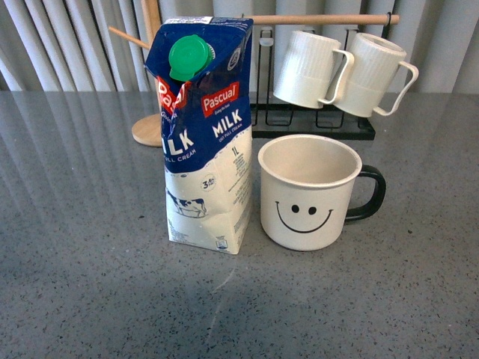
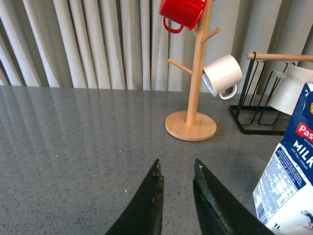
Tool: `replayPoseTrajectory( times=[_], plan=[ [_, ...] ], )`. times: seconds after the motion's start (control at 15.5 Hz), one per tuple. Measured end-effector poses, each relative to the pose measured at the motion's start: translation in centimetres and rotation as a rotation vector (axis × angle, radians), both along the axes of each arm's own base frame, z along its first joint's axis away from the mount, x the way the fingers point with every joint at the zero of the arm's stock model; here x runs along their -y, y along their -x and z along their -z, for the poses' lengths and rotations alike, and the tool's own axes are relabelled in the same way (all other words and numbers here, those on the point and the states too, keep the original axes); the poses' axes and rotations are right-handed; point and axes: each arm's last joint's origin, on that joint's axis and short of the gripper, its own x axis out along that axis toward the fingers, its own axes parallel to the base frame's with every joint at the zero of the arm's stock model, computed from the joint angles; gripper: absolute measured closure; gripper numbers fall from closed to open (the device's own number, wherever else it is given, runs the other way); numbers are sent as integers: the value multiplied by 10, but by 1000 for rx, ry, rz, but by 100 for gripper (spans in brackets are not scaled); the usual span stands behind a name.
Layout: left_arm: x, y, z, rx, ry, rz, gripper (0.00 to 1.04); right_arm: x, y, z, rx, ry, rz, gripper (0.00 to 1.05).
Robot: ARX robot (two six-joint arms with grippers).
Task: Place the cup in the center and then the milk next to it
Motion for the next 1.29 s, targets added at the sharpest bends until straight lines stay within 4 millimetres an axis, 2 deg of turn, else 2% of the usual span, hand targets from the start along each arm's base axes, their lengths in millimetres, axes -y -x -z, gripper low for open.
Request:
replayPoseTrajectory(
  times=[0.13,0.19,0.58,0.97,1.29],
  plan=[
    [-5,8,10,2,0,4,102,0,0,0,0,0,0,7],
    [-12,11,16,-5,-2,4,103,0,0,0,1,0,0,7],
    [-13,31,37,-7,-2,5,104,0,0,0,0,0,0,7],
    [-13,43,49,15,-3,7,104,0,0,0,0,0,0,7],
    [-13,51,50,16,-3,6,104,0,0,0,0,0,0,7]
  ],
)
